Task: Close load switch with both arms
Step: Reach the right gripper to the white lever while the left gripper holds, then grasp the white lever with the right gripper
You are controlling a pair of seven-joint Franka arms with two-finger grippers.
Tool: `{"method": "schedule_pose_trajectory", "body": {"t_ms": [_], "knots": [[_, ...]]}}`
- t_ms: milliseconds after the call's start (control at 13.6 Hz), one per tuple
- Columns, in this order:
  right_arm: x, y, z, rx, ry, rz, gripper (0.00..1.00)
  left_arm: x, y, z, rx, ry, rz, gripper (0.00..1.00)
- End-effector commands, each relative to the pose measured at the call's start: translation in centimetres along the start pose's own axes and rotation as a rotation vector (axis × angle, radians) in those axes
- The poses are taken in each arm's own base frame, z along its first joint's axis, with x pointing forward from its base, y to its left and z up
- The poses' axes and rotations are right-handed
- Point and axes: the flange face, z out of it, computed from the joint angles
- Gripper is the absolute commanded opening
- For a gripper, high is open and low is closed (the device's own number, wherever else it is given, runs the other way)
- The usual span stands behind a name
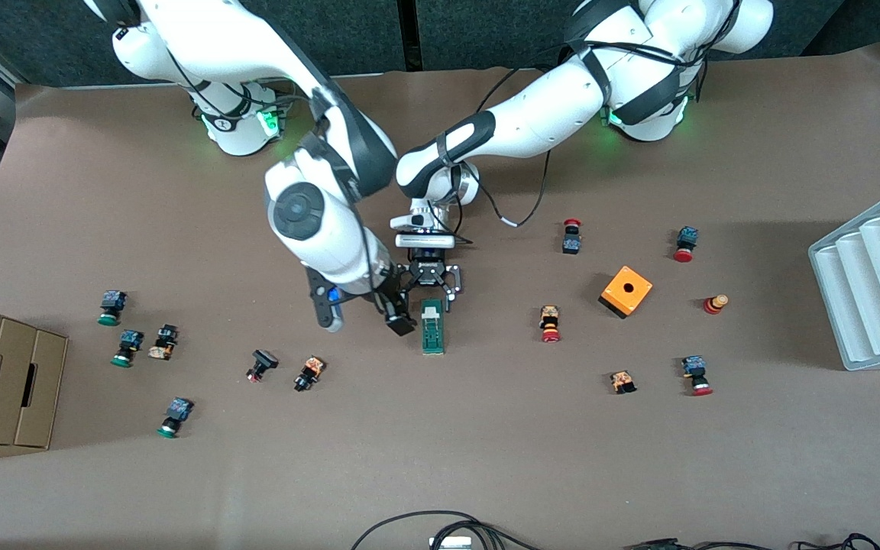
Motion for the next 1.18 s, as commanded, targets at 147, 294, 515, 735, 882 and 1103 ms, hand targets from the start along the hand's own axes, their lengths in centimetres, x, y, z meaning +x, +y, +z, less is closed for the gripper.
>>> {"method": "schedule_pose_trajectory", "body": {"t_ms": [147,294,515,735,882,1103], "knots": [[-1.8,-0.2,4.7,0.003,0.007,0.007,0.91,-0.3,0.2,-0.6,0.006,0.006,-0.009,0.98],[-2.6,0.5,7.4,-0.003,0.023,-0.006,0.90,-0.3,0.1,-0.5,0.010,0.005,-0.011,0.98],[-2.8,1.0,9.8,-0.007,0.037,-0.013,0.88,-0.2,-0.2,-0.2,0.018,0.004,-0.011,0.96],[-2.6,1.1,11.2,-0.003,0.043,-0.010,0.84,-0.4,-0.4,-0.3,0.022,0.005,-0.008,0.86],[-3.2,2.0,12.5,-0.008,0.051,-0.020,0.82,-0.5,-0.4,-0.5,0.028,0.009,-0.008,0.82],[-3.3,4.0,14.8,-0.009,0.067,-0.030,0.81,-0.6,-0.4,-1.0,0.052,-0.007,-0.037,0.79]]}}
